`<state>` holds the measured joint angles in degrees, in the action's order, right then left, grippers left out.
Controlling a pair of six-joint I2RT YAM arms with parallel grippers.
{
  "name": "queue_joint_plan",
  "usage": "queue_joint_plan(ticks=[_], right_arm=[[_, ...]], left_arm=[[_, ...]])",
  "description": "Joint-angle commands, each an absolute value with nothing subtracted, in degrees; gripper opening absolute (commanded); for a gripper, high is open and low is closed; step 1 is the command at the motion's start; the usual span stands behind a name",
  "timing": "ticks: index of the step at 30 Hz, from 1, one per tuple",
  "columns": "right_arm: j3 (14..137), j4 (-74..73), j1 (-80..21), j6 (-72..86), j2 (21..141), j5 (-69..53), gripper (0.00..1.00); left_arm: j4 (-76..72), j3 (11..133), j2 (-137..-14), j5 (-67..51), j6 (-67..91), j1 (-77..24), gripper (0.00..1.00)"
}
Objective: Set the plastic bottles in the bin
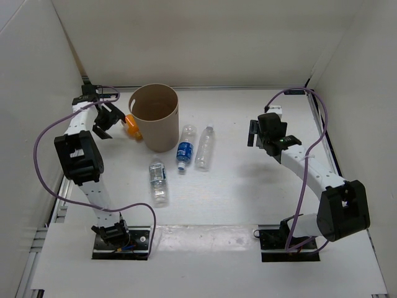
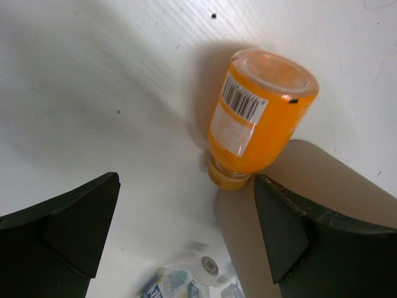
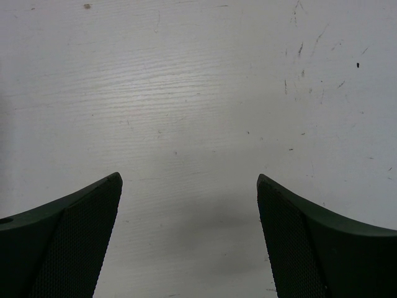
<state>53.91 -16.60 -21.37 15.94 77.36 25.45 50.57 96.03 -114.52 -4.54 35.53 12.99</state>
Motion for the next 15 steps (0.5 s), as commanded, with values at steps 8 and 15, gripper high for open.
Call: queue_joint_plan(ticks=[8,15], right_arm=[[56.16,-15.82,-20.83,15.56,77.34,25.05,0.9],[56.07,-15.56,-20.66,15.47,77.43,24.61,0.9]], left_arm=[[46.23,101.24,-117.68,-2.99,31.73,9.67,1.0],[45.88,104.32,-120.76,-1.76,31.29,8.7,1.0]])
